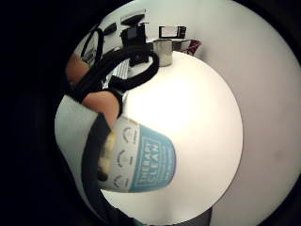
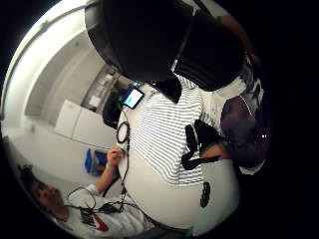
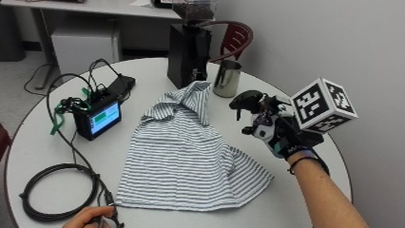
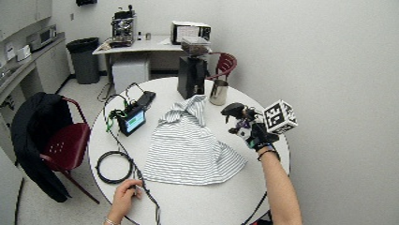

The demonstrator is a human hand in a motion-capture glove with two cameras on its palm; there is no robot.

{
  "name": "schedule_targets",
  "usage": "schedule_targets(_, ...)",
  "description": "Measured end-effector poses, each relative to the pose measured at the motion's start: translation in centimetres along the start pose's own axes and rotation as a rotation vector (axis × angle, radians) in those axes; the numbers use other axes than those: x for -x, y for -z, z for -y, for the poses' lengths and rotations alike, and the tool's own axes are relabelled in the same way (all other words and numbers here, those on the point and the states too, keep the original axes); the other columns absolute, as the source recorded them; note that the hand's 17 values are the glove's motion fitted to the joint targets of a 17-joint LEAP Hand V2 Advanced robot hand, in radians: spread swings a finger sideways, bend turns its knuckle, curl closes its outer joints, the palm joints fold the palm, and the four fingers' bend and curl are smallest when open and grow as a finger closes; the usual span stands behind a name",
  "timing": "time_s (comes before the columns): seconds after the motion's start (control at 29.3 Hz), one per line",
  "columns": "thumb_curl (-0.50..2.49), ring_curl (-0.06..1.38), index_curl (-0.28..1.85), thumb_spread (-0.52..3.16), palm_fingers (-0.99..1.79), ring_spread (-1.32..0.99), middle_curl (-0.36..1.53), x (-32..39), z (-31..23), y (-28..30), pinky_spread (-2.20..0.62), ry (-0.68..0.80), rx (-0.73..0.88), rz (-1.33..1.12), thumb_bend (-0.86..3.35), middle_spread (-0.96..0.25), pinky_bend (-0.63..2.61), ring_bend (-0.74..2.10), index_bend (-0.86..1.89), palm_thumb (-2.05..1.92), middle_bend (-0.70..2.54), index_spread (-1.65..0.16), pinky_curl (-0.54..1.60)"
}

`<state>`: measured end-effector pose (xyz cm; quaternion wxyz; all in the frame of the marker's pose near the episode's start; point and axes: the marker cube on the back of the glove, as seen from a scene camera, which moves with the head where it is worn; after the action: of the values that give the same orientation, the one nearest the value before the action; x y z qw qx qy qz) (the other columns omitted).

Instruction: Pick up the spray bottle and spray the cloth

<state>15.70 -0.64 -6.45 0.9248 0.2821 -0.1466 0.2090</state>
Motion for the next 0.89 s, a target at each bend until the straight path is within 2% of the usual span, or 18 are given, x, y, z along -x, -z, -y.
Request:
schedule_targets(0.14,0.46,0.4,0.24,0.87,1.04,-0.11,0.42,-0.8,-1.3,-3.0,0.08,0.011,0.105,-0.164,-0.03,-0.07,0.32,0.52,0.1,0.93,0.3,-0.3,0.34)
schedule_targets(0.27,0.47,0.4,0.24,0.87,1.03,-0.11,0.43,-1.4,-2.4,-4.4,0.08,0.02,0.165,-0.213,-0.02,-0.07,0.31,0.51,0.09,0.93,0.29,-0.3,0.34)
schedule_targets(0.61,0.47,0.4,0.23,0.88,1.03,-0.11,0.43,2.1,1.5,1.9,0.08,0.058,0.078,-0.24,-0.02,-0.07,0.3,0.5,0.09,0.92,0.28,-0.3,0.35)
schedule_targets(0.89,0.48,0.4,0.23,0.88,1.04,-0.11,0.44,1.0,-1.8,-3.9,0.08,0.075,0.265,-0.309,-0.03,-0.07,0.3,0.5,0.09,0.92,0.27,-0.31,0.35)
